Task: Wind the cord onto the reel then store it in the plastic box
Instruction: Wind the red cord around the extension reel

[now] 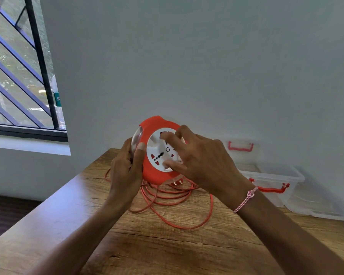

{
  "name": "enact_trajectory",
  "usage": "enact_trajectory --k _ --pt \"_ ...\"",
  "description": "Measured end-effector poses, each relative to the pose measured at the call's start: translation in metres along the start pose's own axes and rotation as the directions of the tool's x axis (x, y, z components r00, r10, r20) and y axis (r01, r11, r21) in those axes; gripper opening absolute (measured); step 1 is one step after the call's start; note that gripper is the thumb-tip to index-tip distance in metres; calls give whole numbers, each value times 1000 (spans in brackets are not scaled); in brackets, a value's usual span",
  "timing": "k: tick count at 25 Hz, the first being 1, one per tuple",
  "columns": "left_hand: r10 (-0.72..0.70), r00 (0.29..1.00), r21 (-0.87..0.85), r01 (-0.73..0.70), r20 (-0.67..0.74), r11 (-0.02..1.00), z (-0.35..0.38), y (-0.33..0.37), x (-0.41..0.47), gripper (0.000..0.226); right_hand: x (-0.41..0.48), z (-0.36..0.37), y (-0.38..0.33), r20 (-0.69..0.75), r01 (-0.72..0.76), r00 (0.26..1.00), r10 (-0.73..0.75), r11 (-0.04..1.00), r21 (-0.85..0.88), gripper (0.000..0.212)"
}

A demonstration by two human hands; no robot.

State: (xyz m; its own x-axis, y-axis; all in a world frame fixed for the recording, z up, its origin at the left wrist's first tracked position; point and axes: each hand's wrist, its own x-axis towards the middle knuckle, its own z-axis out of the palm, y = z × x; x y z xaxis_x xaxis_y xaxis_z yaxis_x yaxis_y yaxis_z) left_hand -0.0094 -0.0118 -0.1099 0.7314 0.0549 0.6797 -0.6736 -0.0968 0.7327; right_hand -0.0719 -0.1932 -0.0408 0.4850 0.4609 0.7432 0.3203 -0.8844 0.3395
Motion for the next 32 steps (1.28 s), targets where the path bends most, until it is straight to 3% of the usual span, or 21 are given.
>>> enact_trajectory --k 3,6,8,10,12,13,14,15,16,18,19,20,22,25,29,32 --pt "-5 1000 8 5 24 1000 -3 0 1 29 -2 -1 4 117 129 987 -110 977 -170 67" --pt "34 999 74 -37 42 997 0 0 -2 47 -6 4 2 104 136 987 -118 974 -180 63" --pt "69 997 108 -73 43 991 1 2 -5 44 -6 6 -4 26 26 999 -24 996 -87 64" --pt "97 994 140 -104 53 985 2 2 -6 42 -5 8 -14 -22 -229 972 234 966 121 66" --pt "110 992 150 -117 54 982 3 3 -6 51 -6 11 -21 165 -544 832 529 723 426 62" --pt "108 993 144 -115 53 983 3 3 -5 56 -5 13 -22 262 -641 752 605 577 506 60" --pt "97 994 138 -103 52 985 3 3 -5 60 -5 14 -21 308 -681 712 631 513 522 58" --pt "77 996 127 -83 50 988 4 2 -5 59 -4 11 -19 283 -667 731 621 563 487 57" --pt "59 997 111 -64 45 992 4 1 -5 53 -4 9 -15 186 -593 798 573 693 410 56" --pt "41 999 93 -44 34 995 3 0 -3 44 -2 3 -5 8 -303 951 308 929 211 55" --pt "40 999 95 -42 25 995 2 -1 -2 44 -1 0 1 8 -147 989 147 981 129 56" --pt "32 999 95 -33 13 995 1 -1 -1 42 0 -3 7 50 -19 999 16 998 60 58" --pt "1 1000 69 -1 10 998 -1 -1 0 26 0 -4 13 136 113 985 -106 992 -47 65" --pt "2 999 49 -4 36 999 1 3 0 23 -1 -3 11 209 170 968 -138 974 -148 68" --pt "14 998 8 -14 64 1000 1 3 -1 22 -2 1 15 183 245 960 -213 954 -173 66" --pt "25 997 61 -29 70 998 1 2 -3 26 -3 3 11 149 198 974 -172 962 -187 63"
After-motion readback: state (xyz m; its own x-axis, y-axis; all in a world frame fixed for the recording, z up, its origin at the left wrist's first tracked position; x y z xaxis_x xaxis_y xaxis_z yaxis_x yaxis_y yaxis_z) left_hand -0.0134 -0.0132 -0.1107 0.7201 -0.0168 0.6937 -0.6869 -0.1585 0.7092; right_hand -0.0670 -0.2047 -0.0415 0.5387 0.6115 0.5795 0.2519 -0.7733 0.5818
